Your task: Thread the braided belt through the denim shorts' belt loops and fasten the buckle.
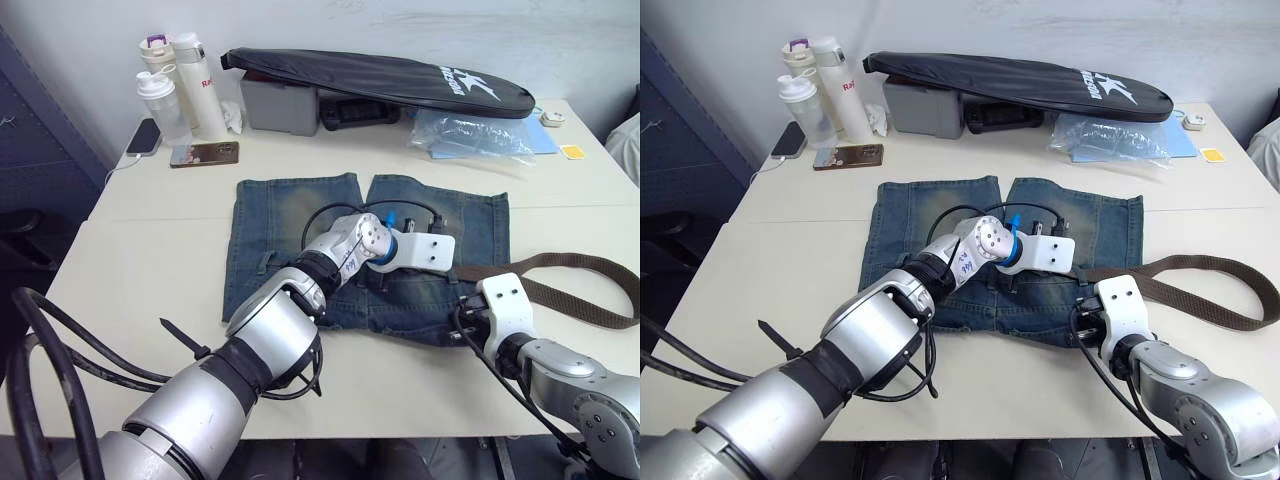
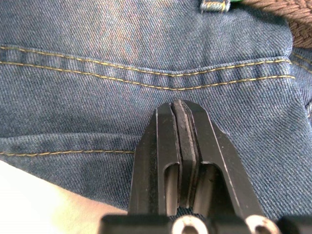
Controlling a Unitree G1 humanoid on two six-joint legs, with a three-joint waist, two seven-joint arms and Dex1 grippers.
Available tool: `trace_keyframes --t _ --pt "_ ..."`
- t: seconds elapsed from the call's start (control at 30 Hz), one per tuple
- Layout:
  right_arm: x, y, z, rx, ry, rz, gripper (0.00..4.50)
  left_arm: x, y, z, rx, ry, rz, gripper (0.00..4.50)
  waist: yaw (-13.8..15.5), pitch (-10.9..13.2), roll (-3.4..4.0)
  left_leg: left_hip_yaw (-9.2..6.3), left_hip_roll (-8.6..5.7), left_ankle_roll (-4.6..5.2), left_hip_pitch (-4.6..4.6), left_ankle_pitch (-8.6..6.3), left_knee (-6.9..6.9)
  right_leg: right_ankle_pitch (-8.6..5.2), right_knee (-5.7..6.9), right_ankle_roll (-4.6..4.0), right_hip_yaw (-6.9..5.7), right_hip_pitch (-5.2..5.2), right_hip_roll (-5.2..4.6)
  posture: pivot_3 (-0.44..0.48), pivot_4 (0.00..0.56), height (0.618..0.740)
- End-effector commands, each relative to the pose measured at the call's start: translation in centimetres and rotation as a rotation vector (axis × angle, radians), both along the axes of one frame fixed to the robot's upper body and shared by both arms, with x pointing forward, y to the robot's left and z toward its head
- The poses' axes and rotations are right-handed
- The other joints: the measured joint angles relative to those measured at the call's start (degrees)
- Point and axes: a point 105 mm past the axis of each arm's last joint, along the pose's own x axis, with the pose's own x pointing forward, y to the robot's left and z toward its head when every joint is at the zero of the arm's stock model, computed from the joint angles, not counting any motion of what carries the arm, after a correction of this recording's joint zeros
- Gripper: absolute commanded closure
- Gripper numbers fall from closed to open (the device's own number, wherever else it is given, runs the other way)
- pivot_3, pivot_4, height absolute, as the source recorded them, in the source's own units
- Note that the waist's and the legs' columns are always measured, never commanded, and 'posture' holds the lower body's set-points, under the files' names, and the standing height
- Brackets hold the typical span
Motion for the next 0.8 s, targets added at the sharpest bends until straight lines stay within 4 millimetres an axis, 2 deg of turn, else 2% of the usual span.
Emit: trace_keyframes --t 0.03,0.2,0.33,0.53,0.63,0.8 --pt "-0.1 0.1 -0.2 -0.009 0.012 0.002 4.50 -0.3 -0.1 0.8 -0.020 0.034 -0.032 4.48 0.0 0.0 0.00 0.00 0.00 0.00 0.00 0.00 0.00 0.00 0.00 0.00 0.00 0.00 0.00 0.000 0.150 0.740" --pt "-0.2 0.1 -0.5 -0.014 0.023 0.003 4.50 -0.4 0.6 1.8 -0.033 0.073 -0.068 4.48 -0.1 0.0 0.01 0.02 0.01 -0.03 0.01 0.02 -0.02 0.00 0.02 0.00 -0.01 -0.01 0.02 0.000 0.150 0.740" --pt "-0.3 0.0 -0.9 -0.018 0.040 0.005 4.50 0.5 3.1 3.0 -0.015 0.097 -0.050 4.48 -0.1 0.0 0.04 0.05 0.01 -0.08 0.00 0.04 -0.02 0.00 0.04 -0.01 -0.01 -0.02 0.04 0.000 0.150 0.740" --pt "0.1 0.0 -1.0 -0.031 0.051 0.025 4.50 0.6 6.0 2.9 -0.002 0.155 0.007 4.48 -0.2 -0.1 0.09 0.04 0.02 -0.18 0.02 0.11 -0.01 0.00 0.08 -0.01 0.00 -0.01 0.06 0.000 0.150 0.740" --pt "0.2 0.0 -1.0 -0.033 0.051 0.032 4.50 0.2 6.4 2.8 -0.017 0.174 0.030 4.48 -0.2 -0.1 0.09 0.03 0.02 -0.18 0.02 0.11 0.03 0.00 0.10 -0.01 0.01 0.02 0.06 0.000 0.150 0.740" --pt "0.6 0.0 -0.9 -0.038 0.051 0.047 4.50 -1.6 5.7 2.5 -0.090 0.272 0.036 4.48 -0.3 -0.1 0.16 0.02 0.03 -0.18 0.08 0.11 0.01 0.00 0.10 -0.02 0.03 0.07 0.07 0.000 0.150 0.740"
